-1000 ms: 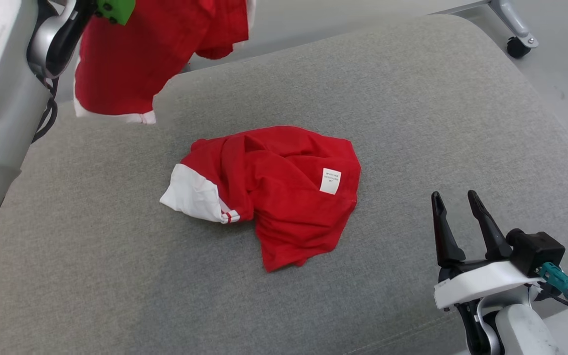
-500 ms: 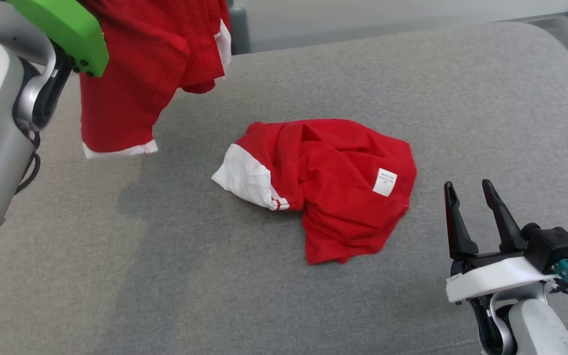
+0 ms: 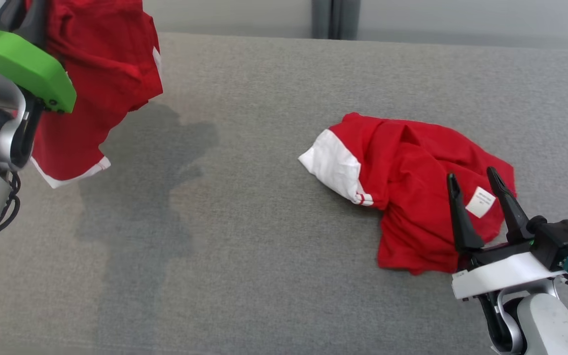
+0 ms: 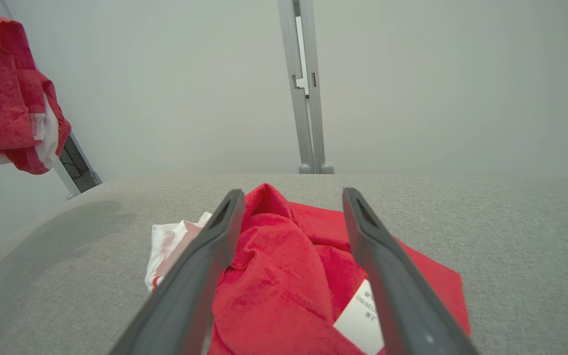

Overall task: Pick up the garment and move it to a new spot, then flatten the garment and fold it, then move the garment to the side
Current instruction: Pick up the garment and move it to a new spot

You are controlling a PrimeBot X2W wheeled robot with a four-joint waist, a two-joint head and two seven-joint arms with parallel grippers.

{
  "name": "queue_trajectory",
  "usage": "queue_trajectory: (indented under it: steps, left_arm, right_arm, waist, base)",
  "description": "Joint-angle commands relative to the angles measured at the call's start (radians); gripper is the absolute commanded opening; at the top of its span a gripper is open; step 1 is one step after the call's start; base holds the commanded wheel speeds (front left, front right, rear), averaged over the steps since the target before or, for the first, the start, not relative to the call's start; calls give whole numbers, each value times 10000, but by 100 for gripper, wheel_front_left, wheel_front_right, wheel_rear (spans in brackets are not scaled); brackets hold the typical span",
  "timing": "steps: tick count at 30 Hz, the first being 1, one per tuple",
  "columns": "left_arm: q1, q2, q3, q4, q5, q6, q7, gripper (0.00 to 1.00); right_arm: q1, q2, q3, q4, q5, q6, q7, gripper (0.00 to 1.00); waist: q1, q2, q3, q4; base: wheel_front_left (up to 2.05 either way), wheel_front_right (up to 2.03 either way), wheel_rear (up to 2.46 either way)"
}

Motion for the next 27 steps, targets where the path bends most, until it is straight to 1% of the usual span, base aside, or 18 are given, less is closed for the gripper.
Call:
queue_trajectory:
  steps: [1, 6, 10, 12, 19, 27]
  left_arm:
    - [188, 60, 66, -62, -78, 103, -117, 0]
    - [555, 134, 131, -145, -184, 275, -317, 0]
    - [833, 282, 164, -137, -257, 349, -399, 0]
    - [942, 375, 228, -135, -316, 383, -453, 0]
    - [1063, 586, 333, -93, -317, 494, -598, 0]
    - [111, 753, 432, 145, -36, 538, -648, 0]
  right_arm:
    - [0, -85, 26, -76, -76, 1, -33, 100]
    - [161, -281, 71, -233, -109, 1, -33, 100]
    - [190, -370, 122, -274, -100, 1, -34, 100]
    - [174, -386, 165, -286, -101, 1, -33, 100]
    - [153, -462, 329, -350, -63, 1, -33, 100]
    - [-38, -679, 361, -653, -58, 1, 61, 100]
  waist:
    - [0, 0, 304, 1207]
    - [0, 0, 457, 2040]
    - [0, 0, 534, 2433]
    - [0, 0, 548, 2526]
    - [0, 0, 587, 2485]
    - [0, 0, 1026, 1888]
  base:
    - [0, 0, 0]
    - [0, 0, 0]
    - [0, 0, 0]
    - [0, 0, 0]
    - [0, 0, 0]
    - [0, 0, 0]
